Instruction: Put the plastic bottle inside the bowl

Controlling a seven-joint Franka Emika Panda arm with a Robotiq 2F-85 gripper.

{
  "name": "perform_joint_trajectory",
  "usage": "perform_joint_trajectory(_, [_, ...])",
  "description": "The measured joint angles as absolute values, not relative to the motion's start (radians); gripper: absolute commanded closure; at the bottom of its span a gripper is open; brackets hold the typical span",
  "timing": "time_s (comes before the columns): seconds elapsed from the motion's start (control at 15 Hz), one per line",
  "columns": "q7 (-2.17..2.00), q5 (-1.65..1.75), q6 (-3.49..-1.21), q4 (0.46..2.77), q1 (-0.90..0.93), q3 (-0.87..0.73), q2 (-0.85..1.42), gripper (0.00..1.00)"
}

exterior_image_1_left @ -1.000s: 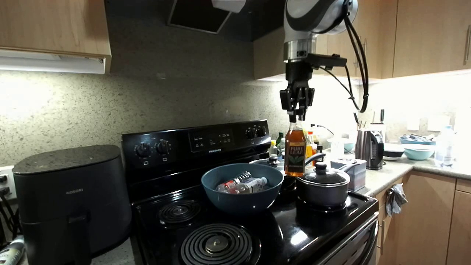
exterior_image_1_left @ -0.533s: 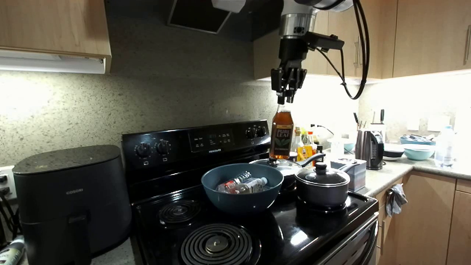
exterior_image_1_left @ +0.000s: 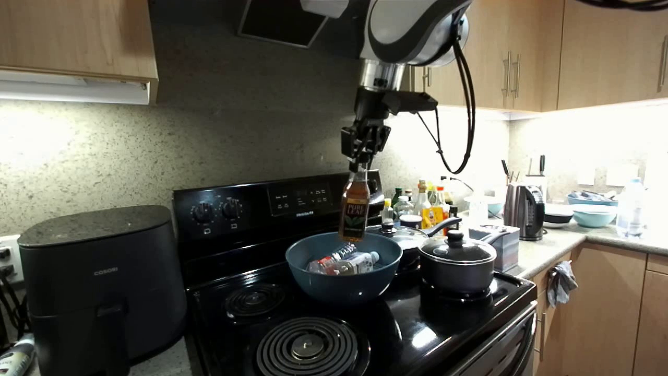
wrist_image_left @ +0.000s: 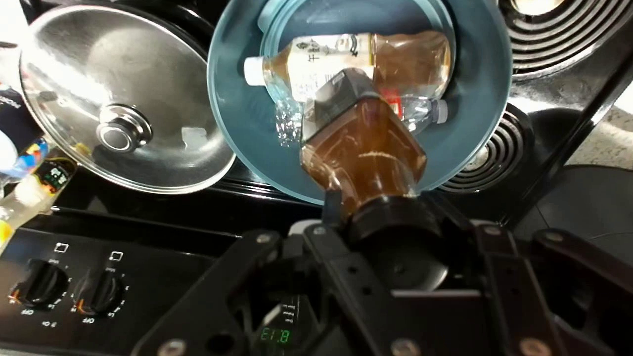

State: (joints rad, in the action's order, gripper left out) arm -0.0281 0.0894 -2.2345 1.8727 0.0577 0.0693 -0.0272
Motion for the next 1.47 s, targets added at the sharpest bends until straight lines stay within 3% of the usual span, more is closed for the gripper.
perform_joint_trajectory(0.73, [-0.281, 0.344, -2.660, 1.837, 0.097, 0.009, 0.210, 0.81])
perform_joint_trajectory(0.93, [-0.263, 0.340, -2.592, 1.837, 0.110, 0.010, 0.195, 0.81])
perform_joint_trajectory(1.47, [-0.090, 0.252, -2.131, 1.873, 0.110, 0.051, 0.076, 0.81])
